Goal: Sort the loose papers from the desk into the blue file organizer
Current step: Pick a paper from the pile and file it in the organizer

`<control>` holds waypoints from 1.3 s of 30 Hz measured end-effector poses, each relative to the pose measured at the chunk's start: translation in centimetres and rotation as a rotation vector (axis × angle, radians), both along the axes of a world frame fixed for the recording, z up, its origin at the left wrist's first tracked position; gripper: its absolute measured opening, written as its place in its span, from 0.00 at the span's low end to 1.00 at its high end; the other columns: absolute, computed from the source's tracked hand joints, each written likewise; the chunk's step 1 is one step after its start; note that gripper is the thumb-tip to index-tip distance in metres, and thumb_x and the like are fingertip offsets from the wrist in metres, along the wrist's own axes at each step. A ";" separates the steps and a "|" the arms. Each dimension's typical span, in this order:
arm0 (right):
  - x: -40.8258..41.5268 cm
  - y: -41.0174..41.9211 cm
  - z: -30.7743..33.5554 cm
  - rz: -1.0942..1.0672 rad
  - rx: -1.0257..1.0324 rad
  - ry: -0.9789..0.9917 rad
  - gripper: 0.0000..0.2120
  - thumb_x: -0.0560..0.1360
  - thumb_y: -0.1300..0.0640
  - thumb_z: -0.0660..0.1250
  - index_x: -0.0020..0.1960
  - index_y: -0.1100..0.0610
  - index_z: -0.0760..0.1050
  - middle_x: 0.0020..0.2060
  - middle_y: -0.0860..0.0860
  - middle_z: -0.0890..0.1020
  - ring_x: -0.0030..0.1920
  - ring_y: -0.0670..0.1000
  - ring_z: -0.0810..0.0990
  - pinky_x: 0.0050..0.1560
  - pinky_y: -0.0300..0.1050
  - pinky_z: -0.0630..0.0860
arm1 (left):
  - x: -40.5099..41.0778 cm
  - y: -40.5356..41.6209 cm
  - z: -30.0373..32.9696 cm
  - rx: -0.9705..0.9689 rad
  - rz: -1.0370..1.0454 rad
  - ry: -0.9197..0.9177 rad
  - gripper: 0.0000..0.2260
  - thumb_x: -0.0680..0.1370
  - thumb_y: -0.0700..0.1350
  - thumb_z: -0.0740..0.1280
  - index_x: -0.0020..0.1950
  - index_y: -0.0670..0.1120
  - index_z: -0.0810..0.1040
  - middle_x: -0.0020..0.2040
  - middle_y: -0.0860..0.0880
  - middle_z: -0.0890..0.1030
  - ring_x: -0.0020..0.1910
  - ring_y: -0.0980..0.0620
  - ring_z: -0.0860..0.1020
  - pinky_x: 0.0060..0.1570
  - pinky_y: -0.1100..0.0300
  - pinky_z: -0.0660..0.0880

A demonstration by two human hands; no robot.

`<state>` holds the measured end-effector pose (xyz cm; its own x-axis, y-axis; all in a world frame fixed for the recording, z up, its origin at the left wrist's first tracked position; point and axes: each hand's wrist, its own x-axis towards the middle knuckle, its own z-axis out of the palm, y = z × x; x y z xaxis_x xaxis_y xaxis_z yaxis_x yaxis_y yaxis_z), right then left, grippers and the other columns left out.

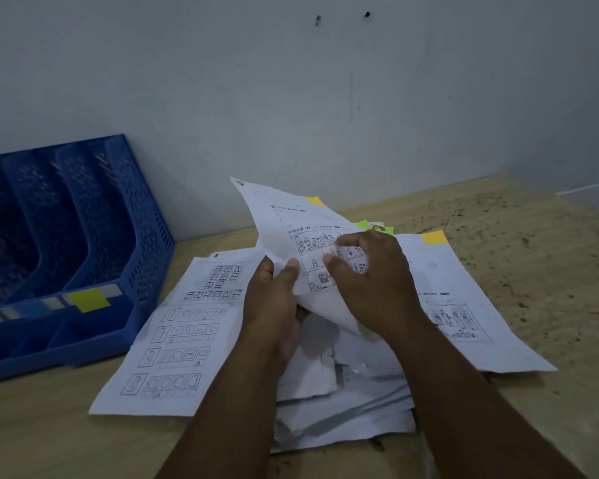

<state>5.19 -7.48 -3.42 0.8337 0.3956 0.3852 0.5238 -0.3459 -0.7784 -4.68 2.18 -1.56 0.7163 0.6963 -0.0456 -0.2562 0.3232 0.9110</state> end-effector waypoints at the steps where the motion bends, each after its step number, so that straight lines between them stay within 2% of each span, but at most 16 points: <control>1: 0.0 0.1 0.1 -0.003 0.008 0.036 0.25 0.65 0.30 0.60 0.57 0.39 0.76 0.66 0.44 0.73 0.70 0.49 0.68 0.67 0.52 0.69 | -0.1 -0.1 0.2 0.004 0.001 -0.004 0.13 0.84 0.38 0.61 0.65 0.48 0.79 0.55 0.46 0.86 0.53 0.45 0.85 0.52 0.46 0.83; 5: -0.4 0.4 0.6 0.002 0.036 0.135 0.30 0.63 0.26 0.62 0.62 0.34 0.71 0.72 0.47 0.68 0.74 0.51 0.63 0.71 0.59 0.67 | -0.7 0.4 1.2 0.031 0.013 -0.021 0.12 0.83 0.38 0.64 0.64 0.47 0.79 0.55 0.46 0.86 0.52 0.45 0.86 0.48 0.48 0.83; 8: -0.3 0.4 1.4 0.020 0.035 0.197 0.28 0.67 0.29 0.68 0.65 0.33 0.68 0.72 0.47 0.67 0.71 0.51 0.67 0.70 0.61 0.67 | -1.4 1.4 1.9 0.026 0.054 0.004 0.11 0.82 0.39 0.66 0.63 0.48 0.79 0.53 0.47 0.87 0.50 0.45 0.86 0.49 0.46 0.83; 10: -0.2 0.5 2.0 0.049 0.082 0.223 0.26 0.70 0.33 0.70 0.67 0.34 0.68 0.70 0.45 0.69 0.67 0.49 0.70 0.66 0.54 0.70 | -1.9 2.2 2.6 0.018 0.072 -0.010 0.13 0.81 0.38 0.68 0.64 0.48 0.79 0.54 0.47 0.87 0.51 0.44 0.86 0.52 0.43 0.82; 12: -0.4 0.6 2.7 0.091 0.122 0.238 0.26 0.72 0.38 0.73 0.67 0.36 0.70 0.67 0.43 0.71 0.63 0.45 0.70 0.59 0.45 0.68 | -2.6 2.9 3.6 0.043 0.087 -0.037 0.13 0.79 0.37 0.69 0.64 0.46 0.79 0.54 0.46 0.86 0.51 0.43 0.86 0.53 0.43 0.82; 15: -0.7 1.3 3.4 0.101 0.188 0.194 0.21 0.73 0.45 0.75 0.65 0.41 0.74 0.64 0.40 0.74 0.63 0.43 0.71 0.58 0.42 0.68 | -4.0 4.3 4.7 0.171 0.162 0.011 0.09 0.77 0.39 0.73 0.56 0.48 0.82 0.48 0.50 0.88 0.47 0.48 0.87 0.47 0.47 0.84; 18: -1.4 2.5 4.1 0.093 0.266 0.156 0.17 0.73 0.49 0.77 0.59 0.41 0.78 0.60 0.39 0.78 0.62 0.47 0.77 0.61 0.48 0.76 | -6.0 6.2 5.7 0.318 0.230 0.074 0.08 0.76 0.43 0.76 0.53 0.51 0.84 0.48 0.53 0.87 0.47 0.52 0.86 0.46 0.51 0.84; 21: -2.4 4.1 4.9 0.134 0.306 0.153 0.16 0.72 0.52 0.77 0.57 0.41 0.79 0.58 0.41 0.80 0.55 0.49 0.81 0.56 0.54 0.80 | -8.2 8.2 6.7 0.414 0.247 0.107 0.08 0.76 0.45 0.75 0.55 0.52 0.84 0.48 0.55 0.87 0.46 0.55 0.86 0.42 0.59 0.83; 24: -3.8 6.0 6.0 0.205 0.322 0.140 0.16 0.72 0.55 0.78 0.56 0.42 0.80 0.56 0.41 0.81 0.49 0.48 0.81 0.50 0.49 0.82 | -10.6 10.2 7.6 0.429 0.247 0.091 0.11 0.78 0.46 0.73 0.60 0.52 0.82 0.51 0.55 0.87 0.50 0.54 0.85 0.46 0.55 0.83; 26: -5.0 7.3 6.8 0.269 0.336 0.162 0.15 0.72 0.57 0.78 0.55 0.43 0.81 0.54 0.40 0.82 0.47 0.47 0.81 0.42 0.40 0.80 | -12.3 11.7 8.1 0.458 0.274 0.062 0.13 0.79 0.44 0.72 0.63 0.52 0.79 0.54 0.54 0.86 0.52 0.53 0.85 0.46 0.56 0.83; 28: -6.2 8.9 7.3 0.325 0.346 0.175 0.15 0.72 0.59 0.78 0.54 0.44 0.82 0.52 0.40 0.83 0.43 0.43 0.81 0.36 0.33 0.76 | -14.1 13.2 8.6 0.511 0.299 0.041 0.17 0.80 0.42 0.71 0.67 0.52 0.77 0.57 0.54 0.85 0.55 0.52 0.84 0.51 0.53 0.82; 31: -8.1 11.2 8.1 0.399 0.361 0.208 0.15 0.72 0.62 0.77 0.54 0.47 0.82 0.48 0.41 0.84 0.37 0.38 0.81 0.33 0.31 0.75 | -16.7 15.3 9.4 0.558 0.328 0.010 0.20 0.79 0.39 0.70 0.69 0.54 0.74 0.60 0.53 0.84 0.58 0.50 0.83 0.54 0.48 0.81; 35: -10.4 14.7 9.5 0.462 0.324 0.176 0.13 0.72 0.58 0.77 0.54 0.45 0.82 0.48 0.42 0.84 0.41 0.44 0.83 0.34 0.32 0.76 | -20.0 17.9 10.4 0.589 0.366 -0.004 0.18 0.80 0.38 0.69 0.68 0.51 0.77 0.60 0.52 0.84 0.57 0.49 0.84 0.53 0.48 0.82; 39: -12.2 18.5 10.7 0.507 0.263 0.164 0.14 0.73 0.54 0.77 0.56 0.44 0.81 0.51 0.43 0.84 0.48 0.48 0.83 0.48 0.46 0.83 | -22.6 19.8 10.9 0.581 0.445 0.029 0.12 0.80 0.41 0.69 0.63 0.52 0.81 0.57 0.53 0.86 0.54 0.51 0.85 0.53 0.49 0.82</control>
